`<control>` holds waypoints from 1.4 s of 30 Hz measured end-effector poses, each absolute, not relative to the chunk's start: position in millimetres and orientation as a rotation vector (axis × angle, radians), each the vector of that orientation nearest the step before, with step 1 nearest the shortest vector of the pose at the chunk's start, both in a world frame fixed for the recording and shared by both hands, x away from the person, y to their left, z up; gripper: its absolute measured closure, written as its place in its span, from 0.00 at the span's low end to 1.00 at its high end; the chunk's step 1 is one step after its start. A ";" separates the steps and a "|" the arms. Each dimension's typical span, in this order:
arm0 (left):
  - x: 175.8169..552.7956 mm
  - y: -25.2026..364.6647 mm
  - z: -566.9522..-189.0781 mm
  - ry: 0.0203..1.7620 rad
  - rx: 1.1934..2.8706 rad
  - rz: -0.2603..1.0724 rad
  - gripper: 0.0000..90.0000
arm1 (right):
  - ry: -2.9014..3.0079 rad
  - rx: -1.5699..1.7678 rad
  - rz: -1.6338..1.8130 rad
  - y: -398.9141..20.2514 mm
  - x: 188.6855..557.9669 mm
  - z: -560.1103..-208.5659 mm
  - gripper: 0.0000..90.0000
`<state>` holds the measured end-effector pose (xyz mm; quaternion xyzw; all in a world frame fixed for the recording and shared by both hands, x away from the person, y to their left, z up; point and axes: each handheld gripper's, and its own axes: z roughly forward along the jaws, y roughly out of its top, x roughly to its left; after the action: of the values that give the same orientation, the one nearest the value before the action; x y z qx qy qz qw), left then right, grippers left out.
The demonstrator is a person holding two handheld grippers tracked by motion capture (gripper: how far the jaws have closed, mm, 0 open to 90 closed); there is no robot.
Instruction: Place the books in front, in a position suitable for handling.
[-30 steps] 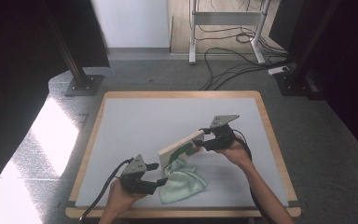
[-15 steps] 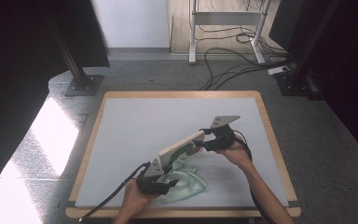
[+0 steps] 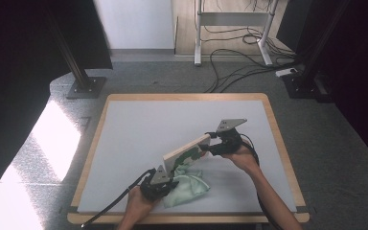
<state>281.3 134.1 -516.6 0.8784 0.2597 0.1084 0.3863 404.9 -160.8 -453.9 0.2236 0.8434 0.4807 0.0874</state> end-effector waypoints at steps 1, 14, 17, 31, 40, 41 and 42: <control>280.5 142.5 -511.6 0.673 2.224 0.286 0.93 | 2.510 0.665 1.429 -160.6 404.9 -453.8 0.43; 282.6 178.1 -505.9 0.765 2.231 0.356 0.93 | 2.507 0.672 1.424 -159.9 404.3 -453.8 0.43; 290.1 180.9 -515.3 0.803 2.223 0.317 0.93 | 2.506 0.670 1.427 -160.6 403.5 -454.0 0.43; 297.5 178.1 -513.7 0.869 2.138 0.282 0.93 | 2.501 0.670 1.407 -158.5 402.3 -453.9 0.43; 296.0 185.3 -483.1 0.821 2.059 0.281 0.92 | 2.496 0.666 1.410 -158.6 402.0 -454.4 0.42; 296.2 185.7 -478.2 0.811 2.055 0.289 0.92 | 2.496 0.666 1.410 -158.6 402.0 -454.4 0.42; 296.5 186.3 -473.0 0.803 2.053 0.295 0.92 | 2.496 0.664 1.412 -159.0 401.8 -454.6 0.42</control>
<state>296.5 186.3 -473.0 0.8276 0.3239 0.1189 0.4428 401.8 -159.0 -454.6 0.2243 0.8438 0.4774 0.0988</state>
